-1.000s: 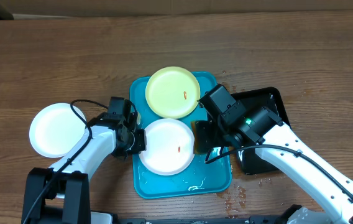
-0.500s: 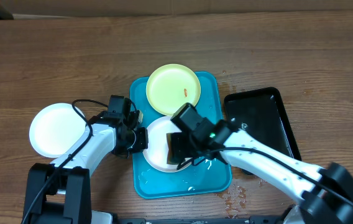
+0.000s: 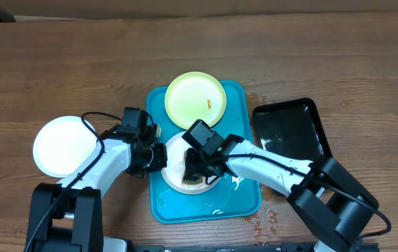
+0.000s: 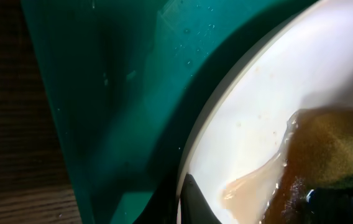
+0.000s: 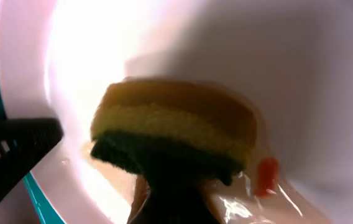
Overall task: Clean dirty plates on tray and stack at the side
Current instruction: 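Scrub the pink plate with the held sponge while the left gripper holds it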
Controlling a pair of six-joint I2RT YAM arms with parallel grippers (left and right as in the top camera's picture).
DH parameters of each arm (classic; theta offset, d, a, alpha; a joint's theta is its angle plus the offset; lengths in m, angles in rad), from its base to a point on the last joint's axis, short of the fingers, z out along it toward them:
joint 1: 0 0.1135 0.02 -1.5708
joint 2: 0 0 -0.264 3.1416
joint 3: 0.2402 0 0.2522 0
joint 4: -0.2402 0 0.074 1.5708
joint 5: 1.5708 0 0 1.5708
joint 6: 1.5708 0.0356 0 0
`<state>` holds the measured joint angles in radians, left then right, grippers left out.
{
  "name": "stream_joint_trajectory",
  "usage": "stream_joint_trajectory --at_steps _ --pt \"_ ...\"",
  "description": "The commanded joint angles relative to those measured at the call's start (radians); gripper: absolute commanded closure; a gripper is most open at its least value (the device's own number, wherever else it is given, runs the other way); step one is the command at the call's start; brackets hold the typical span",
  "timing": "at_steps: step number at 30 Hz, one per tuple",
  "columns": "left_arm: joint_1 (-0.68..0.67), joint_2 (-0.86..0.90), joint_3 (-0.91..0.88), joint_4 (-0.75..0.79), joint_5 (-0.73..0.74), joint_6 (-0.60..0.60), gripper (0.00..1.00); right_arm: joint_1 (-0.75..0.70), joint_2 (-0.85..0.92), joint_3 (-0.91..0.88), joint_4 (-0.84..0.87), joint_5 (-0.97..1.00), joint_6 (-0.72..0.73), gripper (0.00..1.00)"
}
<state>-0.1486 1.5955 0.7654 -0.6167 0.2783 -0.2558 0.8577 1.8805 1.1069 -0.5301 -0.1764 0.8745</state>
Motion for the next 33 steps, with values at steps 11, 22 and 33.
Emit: stream_joint_trajectory --at_steps 11,22,33 --pt "0.056 0.041 -0.03 -0.026 -0.077 -0.037 0.96 -0.182 0.049 -0.016 -0.236 0.101 0.094 0.96" --pt "0.076 0.041 -0.03 -0.048 -0.076 -0.027 0.96 -0.169 -0.043 0.125 -0.4 0.267 -0.096 0.96" --pt "0.076 0.04 -0.03 -0.06 -0.074 -0.02 0.96 -0.217 -0.313 0.136 -0.437 0.266 -0.198 0.96"
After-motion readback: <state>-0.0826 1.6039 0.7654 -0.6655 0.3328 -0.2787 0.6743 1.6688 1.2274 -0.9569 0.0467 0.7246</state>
